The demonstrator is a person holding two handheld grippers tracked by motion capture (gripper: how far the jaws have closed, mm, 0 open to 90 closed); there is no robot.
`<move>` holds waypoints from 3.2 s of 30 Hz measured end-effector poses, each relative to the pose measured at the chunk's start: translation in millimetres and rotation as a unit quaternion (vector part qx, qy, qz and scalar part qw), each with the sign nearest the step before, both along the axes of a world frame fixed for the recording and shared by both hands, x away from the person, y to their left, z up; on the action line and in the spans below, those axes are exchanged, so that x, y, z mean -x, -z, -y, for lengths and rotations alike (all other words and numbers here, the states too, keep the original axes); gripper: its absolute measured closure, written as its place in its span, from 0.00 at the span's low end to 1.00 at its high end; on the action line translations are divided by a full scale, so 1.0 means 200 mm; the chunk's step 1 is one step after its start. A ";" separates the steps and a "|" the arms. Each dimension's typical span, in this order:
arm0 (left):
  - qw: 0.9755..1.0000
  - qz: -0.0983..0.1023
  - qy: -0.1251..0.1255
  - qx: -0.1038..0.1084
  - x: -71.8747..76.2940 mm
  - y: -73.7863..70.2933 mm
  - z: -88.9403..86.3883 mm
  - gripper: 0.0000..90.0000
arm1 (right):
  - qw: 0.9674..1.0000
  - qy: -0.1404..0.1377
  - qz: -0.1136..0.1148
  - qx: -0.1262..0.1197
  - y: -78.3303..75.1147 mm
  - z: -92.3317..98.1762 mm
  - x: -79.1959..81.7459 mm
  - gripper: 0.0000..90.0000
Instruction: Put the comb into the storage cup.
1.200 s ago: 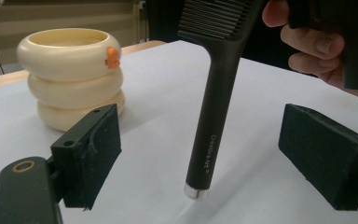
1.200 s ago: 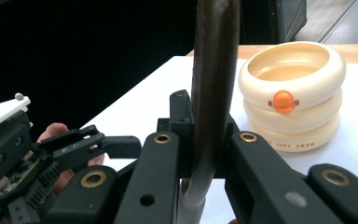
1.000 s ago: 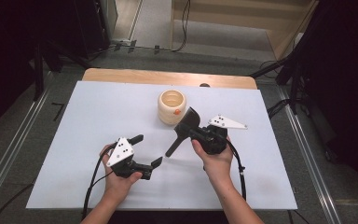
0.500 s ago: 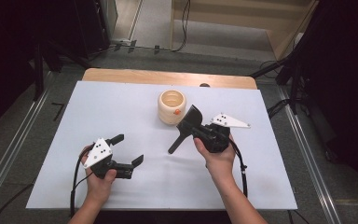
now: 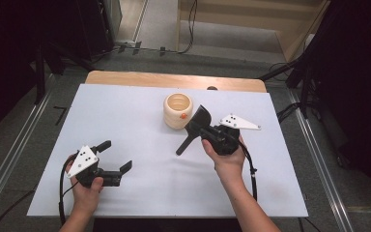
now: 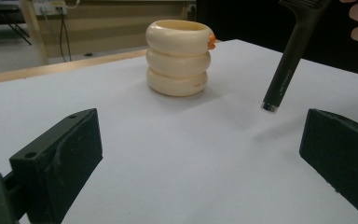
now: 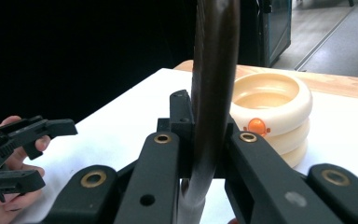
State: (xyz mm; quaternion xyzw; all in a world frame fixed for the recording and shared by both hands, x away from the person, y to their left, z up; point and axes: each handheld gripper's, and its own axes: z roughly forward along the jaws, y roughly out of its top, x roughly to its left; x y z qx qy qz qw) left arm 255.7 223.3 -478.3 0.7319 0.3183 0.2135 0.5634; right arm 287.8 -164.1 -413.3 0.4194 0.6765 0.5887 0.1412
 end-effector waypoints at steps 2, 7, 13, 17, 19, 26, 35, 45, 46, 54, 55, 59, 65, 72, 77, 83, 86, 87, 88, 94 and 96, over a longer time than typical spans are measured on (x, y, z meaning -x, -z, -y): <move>1.000 0.000 -0.004 -0.001 0.00 0.00 -0.02 0.00 | 1.000 0.002 0.002 0.002 -0.01 0.00 0.00 0.93; 1.000 -0.003 -0.009 -0.003 0.01 0.01 -0.07 0.00 | 1.000 0.004 0.006 0.003 -0.02 0.01 -0.02 0.93; 1.000 -0.003 -0.017 -0.009 0.03 0.01 -0.11 0.00 | 1.000 0.006 0.014 0.009 -0.05 0.01 -0.04 0.93; 1.000 -0.004 -0.022 -0.009 0.04 0.02 -0.15 0.00 | 1.000 0.008 0.016 0.009 -0.06 0.02 -0.05 0.93; 1.000 -0.005 -0.024 -0.010 0.04 0.02 -0.16 0.00 | 1.000 0.009 0.018 0.007 -0.06 0.02 -0.06 0.93; 0.999 -0.007 -0.036 -0.010 0.06 0.02 -0.23 0.00 | 1.000 0.014 0.024 0.009 -0.09 0.03 -0.08 0.93; 0.999 -0.008 -0.046 -0.007 0.08 0.03 -0.30 0.00 | 0.999 0.018 0.028 0.012 -0.13 0.03 -0.11 0.93; 0.998 -0.006 -0.062 -0.005 0.09 0.03 -0.36 0.00 | 0.999 0.022 0.036 0.014 -0.16 0.04 -0.15 0.93; 0.998 -0.007 -0.063 -0.006 0.10 0.03 -0.36 0.00 | 0.999 0.023 0.036 0.013 -0.16 0.04 -0.15 0.93; 0.998 -0.011 -0.065 0.003 0.09 0.05 -0.37 0.00 | 0.999 0.026 0.043 0.012 -0.17 0.04 -0.17 0.93; 0.998 -0.011 -0.067 0.005 0.09 0.05 -0.38 0.00 | 0.999 0.027 0.045 0.011 -0.17 0.04 -0.17 0.93; 0.998 -0.009 -0.065 -0.004 0.10 0.05 -0.36 0.00 | 0.999 0.029 0.045 0.007 -0.18 0.04 -0.18 0.93; 0.998 -0.009 -0.061 -0.008 0.09 0.06 -0.35 0.00 | 0.998 0.033 0.048 0.010 -0.18 0.05 -0.21 0.93; 0.998 -0.009 -0.060 -0.008 0.09 0.06 -0.35 0.00 | 0.998 0.038 0.053 0.009 -0.21 0.05 -0.23 0.93; 0.998 -0.009 -0.059 -0.011 0.09 0.06 -0.35 0.00 | 0.998 0.041 0.054 0.008 -0.22 0.05 -0.25 0.93; 0.998 -0.009 -0.059 -0.011 0.09 0.06 -0.35 0.00 | 0.998 0.042 0.056 0.007 -0.24 0.05 -0.28 0.93; 0.998 -0.008 -0.058 -0.013 0.09 0.06 -0.35 0.00 | 0.997 0.042 0.058 0.008 -0.25 0.04 -0.29 0.93; 0.998 -0.008 -0.058 -0.013 0.09 0.06 -0.35 0.00 | 0.997 0.042 0.061 0.008 -0.25 0.04 -0.30 0.93; 0.998 -0.008 -0.058 -0.014 0.09 0.06 -0.35 0.00 | 0.997 0.042 0.062 0.008 -0.26 0.04 -0.30 0.93; 0.998 -0.008 -0.058 -0.015 0.09 0.06 -0.35 0.00 | 0.997 0.046 0.060 0.009 -0.27 0.04 -0.33 0.93; 0.998 -0.008 -0.058 -0.014 0.09 0.06 -0.35 0.00 | 0.997 0.047 0.062 0.012 -0.28 0.04 -0.34 0.93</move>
